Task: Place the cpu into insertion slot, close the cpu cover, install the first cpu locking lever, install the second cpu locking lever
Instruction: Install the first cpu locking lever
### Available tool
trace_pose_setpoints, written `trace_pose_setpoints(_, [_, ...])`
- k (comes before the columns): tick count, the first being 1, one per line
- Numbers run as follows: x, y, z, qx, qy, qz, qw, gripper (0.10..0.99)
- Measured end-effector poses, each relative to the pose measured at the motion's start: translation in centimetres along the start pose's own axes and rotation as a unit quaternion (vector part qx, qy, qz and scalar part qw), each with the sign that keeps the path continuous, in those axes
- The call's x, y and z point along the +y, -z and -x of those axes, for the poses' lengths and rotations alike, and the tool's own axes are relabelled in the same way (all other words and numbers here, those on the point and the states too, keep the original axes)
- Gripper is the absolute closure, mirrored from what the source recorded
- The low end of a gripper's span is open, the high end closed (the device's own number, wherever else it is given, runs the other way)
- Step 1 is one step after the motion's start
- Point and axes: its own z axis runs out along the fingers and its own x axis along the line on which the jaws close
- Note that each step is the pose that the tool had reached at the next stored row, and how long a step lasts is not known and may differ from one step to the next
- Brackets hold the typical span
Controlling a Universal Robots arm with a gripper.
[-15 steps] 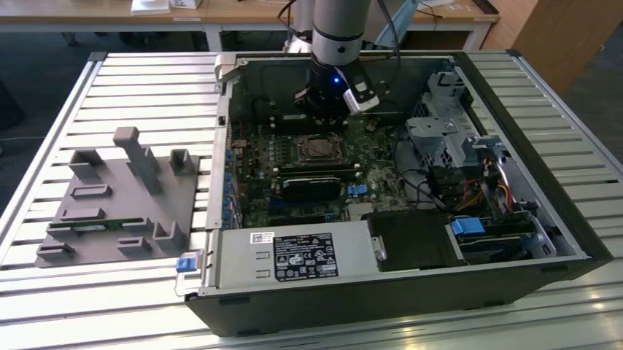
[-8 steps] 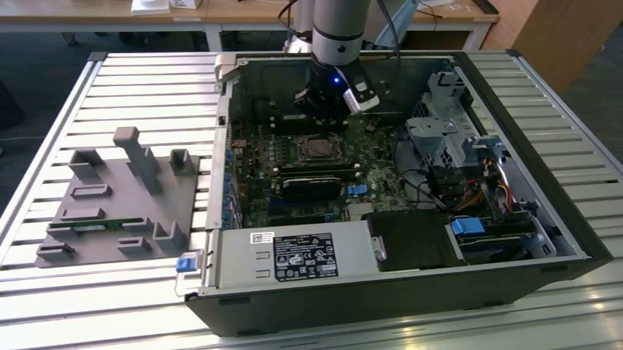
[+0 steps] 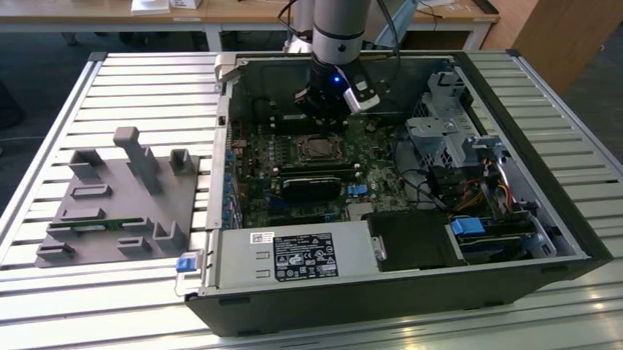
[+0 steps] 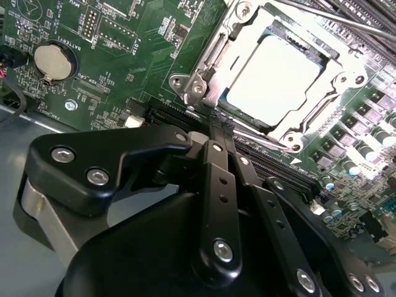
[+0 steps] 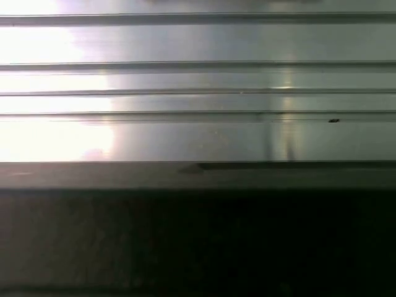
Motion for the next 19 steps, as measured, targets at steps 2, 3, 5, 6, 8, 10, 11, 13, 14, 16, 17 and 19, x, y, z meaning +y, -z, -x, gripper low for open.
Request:
trace_pose_setpoints(2, [0.00, -0.01, 0.04, 0.0000, 0.000, -0.0004, 1.0000, 0.980])
trace_pose_setpoints(3, [0.00, -0.04, 0.05, 0.0001, 0.000, -0.0017, 1.0000, 0.980])
trace_pose_setpoints(5, [-0.01, -0.11, 0.06, 0.0002, 0.000, -0.0045, 1.0000, 0.980])
trace_pose_setpoints(6, [-0.02, -0.16, 0.06, 0.0002, 0.000, -0.0057, 1.0000, 0.980])
trace_pose_setpoints(8, [-0.01, -0.31, 0.07, 0.0000, 0.000, -0.0072, 1.0000, 0.980])
trace_pose_setpoints(10, [-0.02, -0.42, 0.07, 0.0003, 0.000, -0.0088, 1.0000, 0.980])
trace_pose_setpoints(11, [-0.02, -0.47, 0.07, 0.0005, 0.000, -0.0092, 1.0000, 0.980])
trace_pose_setpoints(13, [-0.02, -0.51, 0.08, 0.0008, 0.000, -0.0094, 1.0000, 0.980])
trace_pose_setpoints(14, [-0.02, -0.51, 0.08, 0.0008, 0.000, -0.0093, 1.0000, 0.980])
trace_pose_setpoints(16, [0.00, -0.49, 0.08, 0.0006, 0.000, -0.0090, 1.0000, 0.980])
trace_pose_setpoints(17, [0.02, -0.40, 0.09, 0.0001, 0.000, -0.0084, 1.0000, 0.980])
trace_pose_setpoints(19, [0.04, 0.06, 0.08, 0.0004, 0.000, -0.0086, 1.0000, 0.980])
